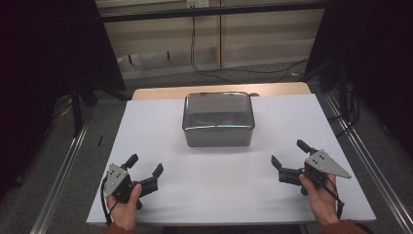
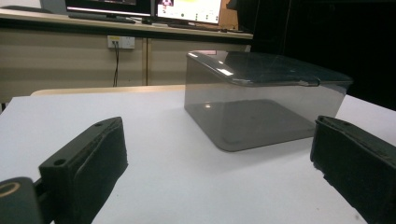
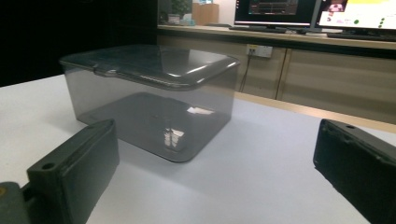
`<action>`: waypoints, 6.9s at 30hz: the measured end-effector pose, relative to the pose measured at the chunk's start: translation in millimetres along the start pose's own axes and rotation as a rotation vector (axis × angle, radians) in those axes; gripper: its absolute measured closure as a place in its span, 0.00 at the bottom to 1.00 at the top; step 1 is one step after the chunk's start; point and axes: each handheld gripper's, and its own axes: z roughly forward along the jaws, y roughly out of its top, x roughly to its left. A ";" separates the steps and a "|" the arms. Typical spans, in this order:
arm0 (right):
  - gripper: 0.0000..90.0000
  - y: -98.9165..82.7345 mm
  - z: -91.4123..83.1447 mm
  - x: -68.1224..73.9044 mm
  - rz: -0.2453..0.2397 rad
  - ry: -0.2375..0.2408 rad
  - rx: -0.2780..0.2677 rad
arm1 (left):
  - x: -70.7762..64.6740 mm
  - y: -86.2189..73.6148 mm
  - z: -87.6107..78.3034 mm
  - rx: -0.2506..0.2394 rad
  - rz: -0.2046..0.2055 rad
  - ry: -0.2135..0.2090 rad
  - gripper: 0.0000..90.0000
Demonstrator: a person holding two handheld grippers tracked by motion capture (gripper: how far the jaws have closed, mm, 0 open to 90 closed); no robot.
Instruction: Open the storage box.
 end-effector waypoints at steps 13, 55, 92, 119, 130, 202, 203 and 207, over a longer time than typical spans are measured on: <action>0.00 7.9 25.6 23.6 -0.010 0.090 0.002 | -3.0 -0.7 2.6 0.024 0.037 -0.011 0.04; 0.01 46.3 91.0 79.4 -0.254 0.151 -0.038 | -3.2 0.1 5.1 0.024 0.054 -0.025 0.04; 0.29 38.8 126.9 113.7 -1.111 0.008 0.020 | -1.5 -0.3 5.4 0.030 0.052 -0.006 0.04; 0.74 20.3 139.2 130.2 -1.422 -0.031 0.141 | -1.5 -0.4 5.6 0.035 0.062 -0.006 0.04; 0.84 18.3 141.0 132.0 -1.422 -0.041 0.141 | -2.0 -0.3 6.1 0.034 0.063 -0.012 0.03; 0.90 36.2 142.8 123.1 -1.369 -0.036 0.033 | 6.6 27.3 112.4 0.048 0.140 -0.161 0.04; 0.89 36.7 142.9 122.7 -1.365 -0.037 0.031 | 6.8 27.2 116.8 0.051 0.138 -0.163 0.04; 0.89 37.5 143.2 122.5 -1.351 -0.043 0.034 | 5.2 24.7 131.3 0.063 0.154 -0.158 0.05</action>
